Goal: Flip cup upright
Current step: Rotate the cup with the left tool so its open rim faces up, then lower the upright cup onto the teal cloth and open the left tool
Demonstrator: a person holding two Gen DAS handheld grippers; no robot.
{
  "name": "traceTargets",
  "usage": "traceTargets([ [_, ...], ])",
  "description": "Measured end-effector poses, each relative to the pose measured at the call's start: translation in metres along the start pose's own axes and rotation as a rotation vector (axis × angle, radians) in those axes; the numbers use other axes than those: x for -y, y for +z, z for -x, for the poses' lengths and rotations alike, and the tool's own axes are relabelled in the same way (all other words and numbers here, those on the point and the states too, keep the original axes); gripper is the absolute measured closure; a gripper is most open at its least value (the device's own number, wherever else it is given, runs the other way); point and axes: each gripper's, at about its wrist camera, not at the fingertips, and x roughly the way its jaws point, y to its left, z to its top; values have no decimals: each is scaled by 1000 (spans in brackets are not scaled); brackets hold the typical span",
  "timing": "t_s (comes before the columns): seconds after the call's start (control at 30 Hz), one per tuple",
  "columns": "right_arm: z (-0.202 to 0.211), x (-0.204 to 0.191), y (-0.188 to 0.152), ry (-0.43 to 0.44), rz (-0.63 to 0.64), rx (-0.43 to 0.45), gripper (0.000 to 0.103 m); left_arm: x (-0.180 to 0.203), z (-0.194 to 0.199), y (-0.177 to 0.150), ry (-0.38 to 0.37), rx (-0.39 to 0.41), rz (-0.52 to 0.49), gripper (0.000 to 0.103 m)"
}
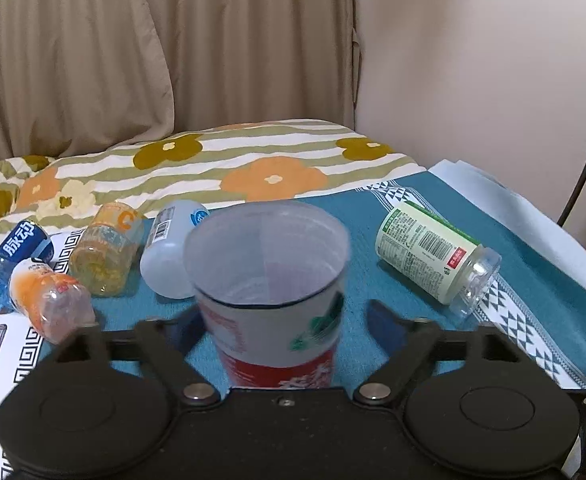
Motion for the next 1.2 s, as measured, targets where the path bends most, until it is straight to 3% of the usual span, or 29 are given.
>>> traceTargets([
  [0.27, 12, 7, 2, 3, -15, 25, 0, 4, 11, 7, 9, -19, 21, 9],
  [0.67, 55, 6, 29, 56, 0, 78, 0, 7, 86, 38, 95, -11, 70, 2],
  [0.93, 89, -10, 55, 77, 40, 88, 0, -24, 133, 58, 139, -99, 138, 0],
  [1.2, 105, -26, 61, 70, 30, 86, 0, -46, 160, 54, 172, -141, 176, 0],
])
